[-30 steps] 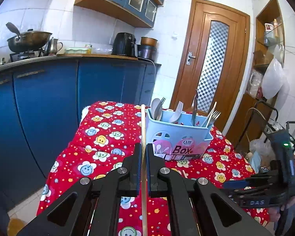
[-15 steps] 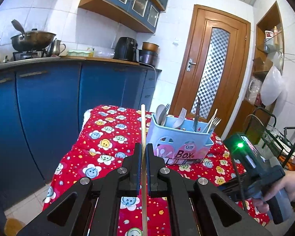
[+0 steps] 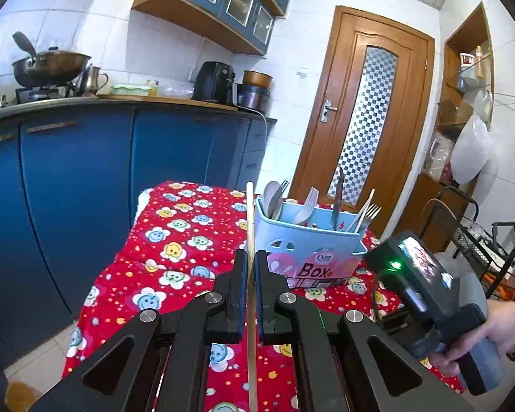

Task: Organize utensils
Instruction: 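Lift the chopstick with the left tool while the right tool grasps another chopstick, then carry both chopsticks over the blue box and lower them inside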

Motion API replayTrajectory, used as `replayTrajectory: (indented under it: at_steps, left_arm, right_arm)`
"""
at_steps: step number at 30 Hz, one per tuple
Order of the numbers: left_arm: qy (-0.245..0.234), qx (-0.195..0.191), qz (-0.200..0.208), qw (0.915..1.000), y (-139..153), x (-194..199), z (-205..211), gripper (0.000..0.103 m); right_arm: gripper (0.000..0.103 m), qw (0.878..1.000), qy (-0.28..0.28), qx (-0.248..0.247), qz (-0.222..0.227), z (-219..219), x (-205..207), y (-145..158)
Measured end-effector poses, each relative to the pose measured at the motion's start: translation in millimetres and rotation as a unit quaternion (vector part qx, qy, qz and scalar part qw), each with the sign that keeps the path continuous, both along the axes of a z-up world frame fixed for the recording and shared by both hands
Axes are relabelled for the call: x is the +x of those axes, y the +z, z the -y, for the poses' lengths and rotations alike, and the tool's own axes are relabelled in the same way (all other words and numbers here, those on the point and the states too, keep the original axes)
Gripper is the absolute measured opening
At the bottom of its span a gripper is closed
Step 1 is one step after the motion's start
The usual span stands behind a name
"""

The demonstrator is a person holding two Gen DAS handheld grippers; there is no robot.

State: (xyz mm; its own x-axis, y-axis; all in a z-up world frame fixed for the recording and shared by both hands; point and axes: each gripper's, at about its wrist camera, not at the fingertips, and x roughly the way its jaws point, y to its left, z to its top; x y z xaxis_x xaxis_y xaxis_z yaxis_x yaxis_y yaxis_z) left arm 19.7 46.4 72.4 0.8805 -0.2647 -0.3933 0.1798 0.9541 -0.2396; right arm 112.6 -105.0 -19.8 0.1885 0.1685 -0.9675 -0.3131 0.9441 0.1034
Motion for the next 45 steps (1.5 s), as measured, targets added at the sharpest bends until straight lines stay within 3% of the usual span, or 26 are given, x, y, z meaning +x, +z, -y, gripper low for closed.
replayTrajectory:
  at_steps: [7, 10, 21, 36, 45]
  left_arm:
    - [-0.005, -0.002, 0.005, 1.0, 4, 12, 10, 0.004]
    - [-0.007, 0.002, 0.012, 0.9999, 9, 18, 18, 0.004]
    - [-0.004, 0.002, 0.065, 0.9979, 40, 47, 45, 0.004]
    - [0.024, -0.017, 0.134, 0.9906, 78, 100, 69, 0.004]
    - [0.08, -0.021, 0.17, 0.982, 62, 131, 72, 0.004]
  right_arm:
    - [0.007, 0.993, -0.037, 0.107, 0.046, 48, -33, 18]
    - [0.007, 0.987, -0.05, 0.128, 0.08, 62, -42, 29]
    - [0.007, 0.953, -0.097, 0.207, 0.198, 101, -44, 64]
    - [0.007, 0.922, -0.104, 0.229, 0.296, 117, -33, 83]
    - [0.007, 0.898, -0.103, 0.229, 0.361, 120, -16, 102]
